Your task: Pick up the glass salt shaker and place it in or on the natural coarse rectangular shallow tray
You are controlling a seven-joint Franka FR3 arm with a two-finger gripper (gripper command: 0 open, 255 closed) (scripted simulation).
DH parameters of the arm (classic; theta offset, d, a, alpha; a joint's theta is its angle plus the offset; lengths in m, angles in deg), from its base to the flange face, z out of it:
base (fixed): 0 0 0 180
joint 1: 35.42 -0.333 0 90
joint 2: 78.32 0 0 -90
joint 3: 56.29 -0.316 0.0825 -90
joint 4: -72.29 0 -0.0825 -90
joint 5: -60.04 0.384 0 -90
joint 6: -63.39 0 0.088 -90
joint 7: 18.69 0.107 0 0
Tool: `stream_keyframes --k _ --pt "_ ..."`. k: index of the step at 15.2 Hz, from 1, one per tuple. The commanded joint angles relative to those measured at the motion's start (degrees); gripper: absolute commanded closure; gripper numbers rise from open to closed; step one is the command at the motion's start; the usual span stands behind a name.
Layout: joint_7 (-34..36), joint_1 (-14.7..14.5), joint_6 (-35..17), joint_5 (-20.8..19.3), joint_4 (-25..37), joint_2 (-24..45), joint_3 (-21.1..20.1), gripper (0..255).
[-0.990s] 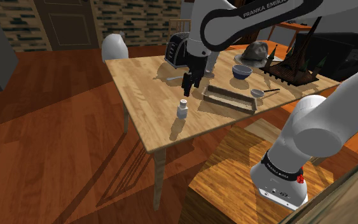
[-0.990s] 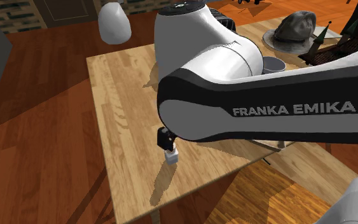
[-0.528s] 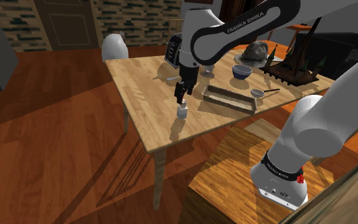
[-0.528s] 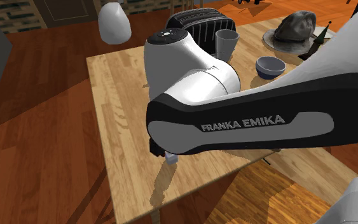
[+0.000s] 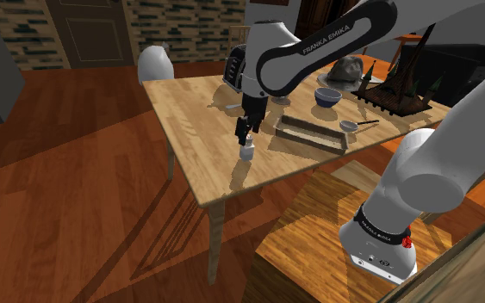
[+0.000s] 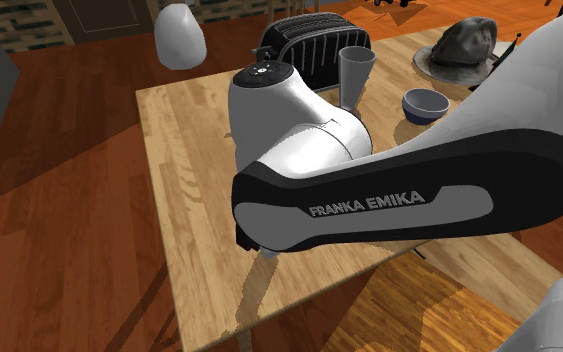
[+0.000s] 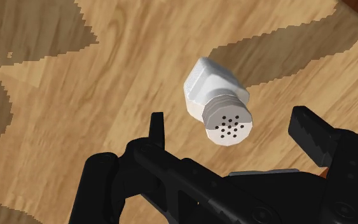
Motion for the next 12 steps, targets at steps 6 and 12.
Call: stream_keyframes --k 6,12 --pt "0.00 0.00 -0.01 0.00 -0.01 0.00 0.00 255" --pt "-0.01 0.00 -0.03 0.00 -0.02 0.00 0.00 255"
